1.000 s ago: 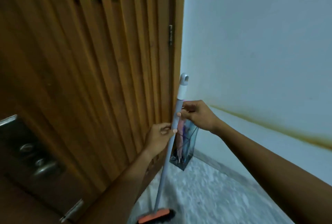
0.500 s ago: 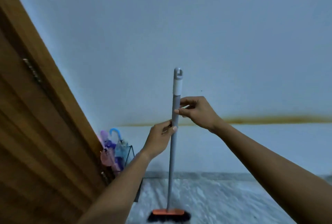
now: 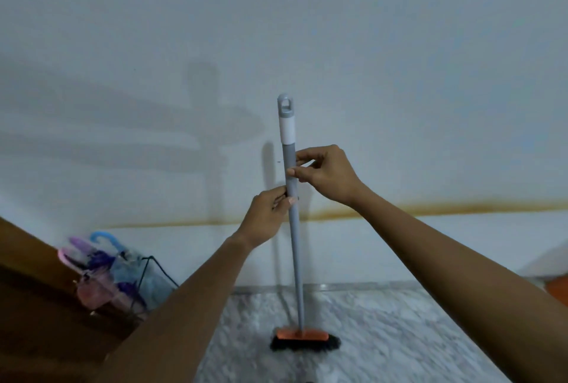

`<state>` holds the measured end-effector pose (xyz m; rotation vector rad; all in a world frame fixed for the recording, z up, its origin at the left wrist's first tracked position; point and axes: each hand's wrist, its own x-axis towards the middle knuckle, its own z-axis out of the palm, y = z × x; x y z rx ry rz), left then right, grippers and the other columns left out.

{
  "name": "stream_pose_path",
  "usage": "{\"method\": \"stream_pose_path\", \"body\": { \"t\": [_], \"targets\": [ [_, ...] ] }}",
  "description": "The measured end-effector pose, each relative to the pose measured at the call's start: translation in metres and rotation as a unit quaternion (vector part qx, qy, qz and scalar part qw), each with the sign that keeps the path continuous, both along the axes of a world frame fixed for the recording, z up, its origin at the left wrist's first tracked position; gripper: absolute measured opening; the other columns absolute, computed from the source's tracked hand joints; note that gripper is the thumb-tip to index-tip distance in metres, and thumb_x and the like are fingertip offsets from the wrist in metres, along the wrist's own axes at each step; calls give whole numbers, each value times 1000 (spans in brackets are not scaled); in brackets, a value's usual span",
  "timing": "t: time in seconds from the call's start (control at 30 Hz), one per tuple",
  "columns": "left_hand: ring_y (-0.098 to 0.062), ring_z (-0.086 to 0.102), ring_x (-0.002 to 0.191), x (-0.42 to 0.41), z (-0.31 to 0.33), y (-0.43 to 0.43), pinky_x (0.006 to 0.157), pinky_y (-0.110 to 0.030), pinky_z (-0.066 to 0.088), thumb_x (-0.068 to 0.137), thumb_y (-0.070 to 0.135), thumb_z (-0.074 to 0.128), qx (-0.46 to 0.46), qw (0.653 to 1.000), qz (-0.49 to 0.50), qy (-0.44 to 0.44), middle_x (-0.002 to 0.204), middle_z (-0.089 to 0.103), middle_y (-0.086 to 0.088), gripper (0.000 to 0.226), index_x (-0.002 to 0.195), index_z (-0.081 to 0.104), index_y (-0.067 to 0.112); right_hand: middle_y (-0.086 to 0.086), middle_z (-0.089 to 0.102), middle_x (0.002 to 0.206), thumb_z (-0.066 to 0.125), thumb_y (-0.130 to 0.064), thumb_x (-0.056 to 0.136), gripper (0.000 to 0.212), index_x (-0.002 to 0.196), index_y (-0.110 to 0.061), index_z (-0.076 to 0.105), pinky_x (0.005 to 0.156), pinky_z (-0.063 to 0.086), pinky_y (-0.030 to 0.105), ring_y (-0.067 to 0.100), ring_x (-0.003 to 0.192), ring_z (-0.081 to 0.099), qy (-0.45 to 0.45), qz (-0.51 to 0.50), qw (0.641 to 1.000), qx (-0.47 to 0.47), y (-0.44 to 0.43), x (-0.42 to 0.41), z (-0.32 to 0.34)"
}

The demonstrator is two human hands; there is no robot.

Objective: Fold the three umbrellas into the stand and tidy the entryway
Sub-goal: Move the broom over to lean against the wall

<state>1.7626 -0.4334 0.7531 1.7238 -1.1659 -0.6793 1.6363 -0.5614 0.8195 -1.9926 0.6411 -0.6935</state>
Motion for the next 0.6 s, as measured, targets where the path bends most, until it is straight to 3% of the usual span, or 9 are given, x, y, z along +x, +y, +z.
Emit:
{"method": "stream_pose_path", "body": {
  "t": [0.17,0.3,0.47,0.6],
  "targets": [
    [-19,69,94,-2,-25,-34,90,-42,54,95,30,53,34,999,0,20,100,75,-3,28,110,71,14,-2,79,93,82,-22,80,20,99,-15,81,81,62,45,16,78,74,10,2,999,48,-39,0,-34],
    [-14,58,74,0,-25,-55,76,-36,48,91,33,50,43,999,10,9,86,70,-7,30,100,70,14,-2,79,92,82,-21,81,19,99,-15,81,81,62,46,22,82,75,8,11,998,67,-62,6,-37],
    [-7,48,63,5,-22,-67,66,-29,40,91,32,50,53,999,9,-10,62,56,18,29,91,68,9,1,79,92,81,-16,83,18,101,-14,81,79,63,46,28,85,73,-2,28,995,95,-76,10,-36],
    [-3,46,63,10,-16,-74,67,-26,38,98,21,54,58,998,-2,-13,59,52,20,22,91,67,5,3,79,92,81,-15,84,17,101,-13,81,80,63,44,28,87,73,-8,37,993,107,-83,11,-35]
  ]
}}
